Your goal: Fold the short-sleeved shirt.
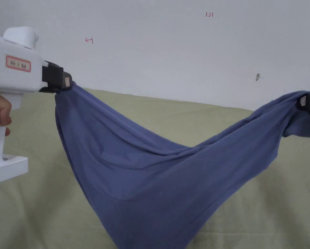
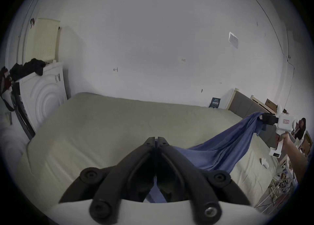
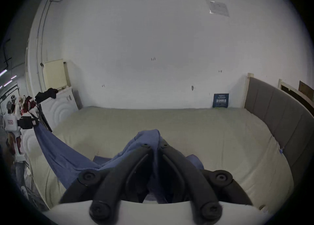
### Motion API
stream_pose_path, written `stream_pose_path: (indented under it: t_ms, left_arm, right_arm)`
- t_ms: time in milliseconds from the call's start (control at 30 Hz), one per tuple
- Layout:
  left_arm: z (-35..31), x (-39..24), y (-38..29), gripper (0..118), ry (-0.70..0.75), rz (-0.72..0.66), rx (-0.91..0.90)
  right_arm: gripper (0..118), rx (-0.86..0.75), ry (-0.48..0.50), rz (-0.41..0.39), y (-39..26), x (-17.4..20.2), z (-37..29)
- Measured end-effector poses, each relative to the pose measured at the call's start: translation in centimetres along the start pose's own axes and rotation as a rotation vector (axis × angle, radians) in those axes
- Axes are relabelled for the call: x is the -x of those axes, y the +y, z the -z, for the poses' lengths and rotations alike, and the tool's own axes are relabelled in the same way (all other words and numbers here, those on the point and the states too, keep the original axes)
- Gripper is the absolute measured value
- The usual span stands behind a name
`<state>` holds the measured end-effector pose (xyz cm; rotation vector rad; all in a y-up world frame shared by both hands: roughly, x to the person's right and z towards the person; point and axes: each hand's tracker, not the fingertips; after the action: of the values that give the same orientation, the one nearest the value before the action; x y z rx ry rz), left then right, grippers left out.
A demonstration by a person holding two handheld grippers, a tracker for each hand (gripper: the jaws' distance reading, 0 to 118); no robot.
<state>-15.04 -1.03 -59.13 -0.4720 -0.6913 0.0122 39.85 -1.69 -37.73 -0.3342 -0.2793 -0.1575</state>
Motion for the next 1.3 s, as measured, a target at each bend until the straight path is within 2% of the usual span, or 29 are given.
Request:
stream_pose_path:
  t_ms: [267, 467, 500, 733, 867, 1200, 1300]
  left_arm:
    - [-0.4, 2.8, 2.6, 0, 0.011, -0.042, -0.051]
    - [-1.7, 3.0, 3.7, 0, 0.014, -0.074, -0.100]
    - [-2.0, 2.8, 3.6, 0, 0.010, -0.080, -0.108]
    - [-2.3, 5.8, 3.1, 0, 0.019, -0.119, -0.120]
    - [-2.2, 6.1, 1.9, 0, 0.011, -0.135, -0.105]
    - [-2.5, 6.9, -3.7, 0, -0.022, -0.146, -0.019]
    - [-2.9, 7.3, -6.0, 0, -0.034, -0.149, 0.014]
  right_arm:
    - [6, -0.061, -0.048, 0.017, 4.3, -1.5, -0.2]
    - [6, -0.107, -0.037, 0.041, 6.0, -3.4, -0.9]
    - [6, -0.115, -0.025, 0.037, 5.8, -2.3, -1.5]
    - [6, -0.129, -0.019, 0.092, 5.2, -4.0, -1.8]
    - [6, -0.120, -0.007, 0.109, 3.8, -3.1, -2.6]
    - [6, -0.045, 0.036, 0.116, -0.8, -5.2, -3.8]
    - [6, -0.033, 0.064, 0.148, -3.1, -6.1, -4.8]
